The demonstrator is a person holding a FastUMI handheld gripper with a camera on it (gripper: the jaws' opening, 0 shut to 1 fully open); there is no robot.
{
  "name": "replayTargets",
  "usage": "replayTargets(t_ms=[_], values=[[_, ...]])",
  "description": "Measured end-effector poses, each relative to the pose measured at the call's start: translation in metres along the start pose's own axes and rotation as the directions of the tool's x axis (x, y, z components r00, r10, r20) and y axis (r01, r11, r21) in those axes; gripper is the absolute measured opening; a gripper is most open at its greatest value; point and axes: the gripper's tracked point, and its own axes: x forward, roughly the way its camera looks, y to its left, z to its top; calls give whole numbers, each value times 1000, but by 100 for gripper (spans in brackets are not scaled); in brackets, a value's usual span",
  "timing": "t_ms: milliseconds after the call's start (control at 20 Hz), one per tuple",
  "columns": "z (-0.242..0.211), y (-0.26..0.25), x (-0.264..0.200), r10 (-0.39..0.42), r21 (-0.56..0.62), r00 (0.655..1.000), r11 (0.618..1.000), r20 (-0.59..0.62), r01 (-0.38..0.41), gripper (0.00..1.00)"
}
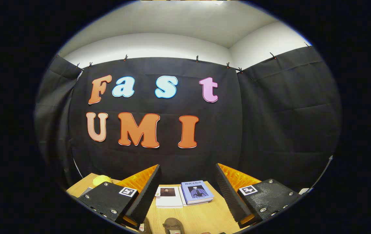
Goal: Open the storage box then place both shoes into the box .Put the left shoe in first, then the right shoe, with the right side of both shoes facing outward in a uniform manner.
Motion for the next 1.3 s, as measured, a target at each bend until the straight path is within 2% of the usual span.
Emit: replayTargets(t_ms=[700, 1050, 1300], values=[[-11, -7, 6, 19, 74, 999, 997, -26, -17, 98], [-42, 41, 15, 178, 218, 981, 963, -78, -158, 98], [-93, 83, 24, 317, 425, 936, 876, -153, -227, 98]])
